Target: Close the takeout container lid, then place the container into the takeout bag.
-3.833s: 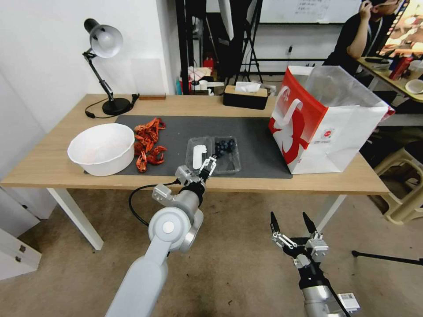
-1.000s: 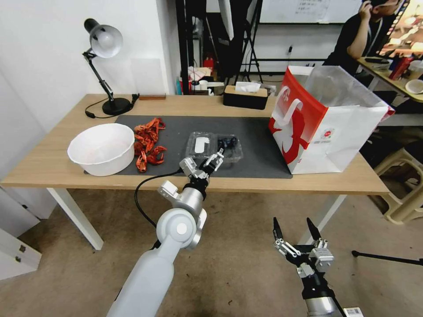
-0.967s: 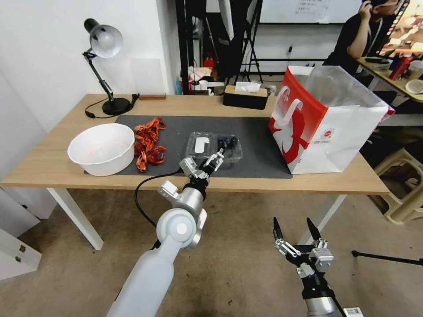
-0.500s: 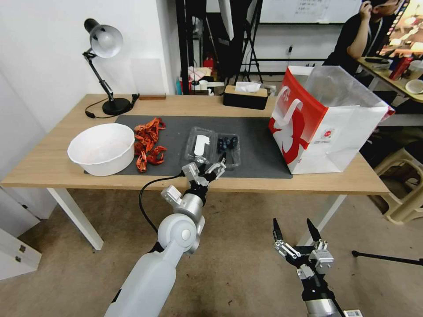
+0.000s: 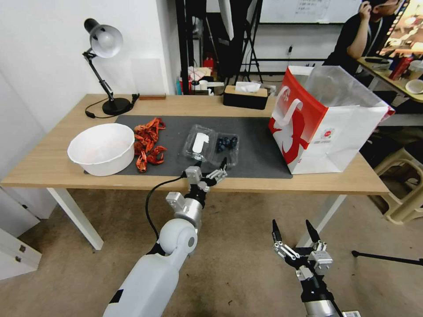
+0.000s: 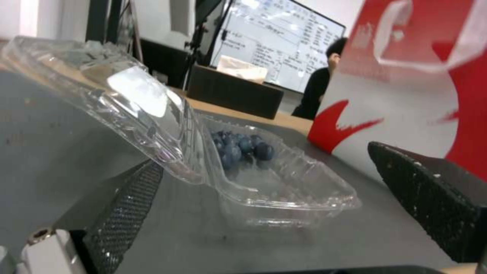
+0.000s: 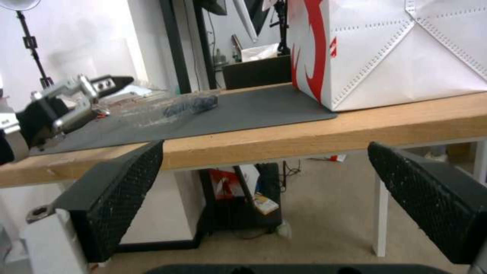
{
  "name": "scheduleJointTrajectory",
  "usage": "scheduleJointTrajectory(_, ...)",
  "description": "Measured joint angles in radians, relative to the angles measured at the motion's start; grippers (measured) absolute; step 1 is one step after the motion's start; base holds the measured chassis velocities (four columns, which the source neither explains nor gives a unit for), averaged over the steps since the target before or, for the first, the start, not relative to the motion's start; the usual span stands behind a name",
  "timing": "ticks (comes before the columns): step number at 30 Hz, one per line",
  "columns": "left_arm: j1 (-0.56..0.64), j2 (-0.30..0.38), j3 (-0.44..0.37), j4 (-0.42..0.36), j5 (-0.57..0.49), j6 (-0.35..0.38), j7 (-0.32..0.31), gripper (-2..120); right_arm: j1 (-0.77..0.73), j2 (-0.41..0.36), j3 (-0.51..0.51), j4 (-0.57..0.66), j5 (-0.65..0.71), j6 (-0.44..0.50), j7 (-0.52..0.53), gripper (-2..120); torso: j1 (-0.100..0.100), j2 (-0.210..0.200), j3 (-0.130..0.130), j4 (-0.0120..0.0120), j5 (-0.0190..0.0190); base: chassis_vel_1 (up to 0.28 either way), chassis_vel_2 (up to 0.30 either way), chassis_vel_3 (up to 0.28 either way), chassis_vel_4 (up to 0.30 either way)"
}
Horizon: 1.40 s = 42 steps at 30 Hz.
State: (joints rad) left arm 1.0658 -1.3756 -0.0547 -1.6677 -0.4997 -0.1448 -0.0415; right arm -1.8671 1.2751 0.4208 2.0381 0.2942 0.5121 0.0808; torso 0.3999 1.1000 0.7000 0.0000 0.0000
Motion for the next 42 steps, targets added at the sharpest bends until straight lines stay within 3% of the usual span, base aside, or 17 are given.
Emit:
scheduleJointTrajectory(7,-0.012,0.008,-0.007,0.037,0.106,-0.056,0.033,100,0.0,0.0,-0.001,-0.002,-0.004,0.0,0.0,100,0.0,0.0,0.0,0.0,0.0,0.0,0.0,0.0,0.0)
scheduleJointTrajectory(22,-0.043,0.028,-0.025,0.018,0.058,-0.069,0.048,100,0.002,0.001,-0.001,-0.004,-0.01,0.001,0.0,100,0.0,0.0,0.0,0.0,-0.0001,0.0,0.0,0.0,0.0)
scheduleJointTrajectory(33,-0.052,0.065,-0.016,-0.043,-0.08,-0.016,0.131,100,0.003,-0.001,0.0,-0.004,-0.011,0.0,0.002,100,0.0,0.0,0.0,0.0001,0.0,0.0,0.0,0.0,0.0)
scheduleJointTrajectory(42,-0.092,0.081,0.012,-0.085,-0.341,0.094,0.15,100,0.002,0.001,0.002,-0.004,-0.012,0.0,0.003,100,0.0,0.0,0.0,0.0,0.0,0.0,0.0,0.0,0.0)
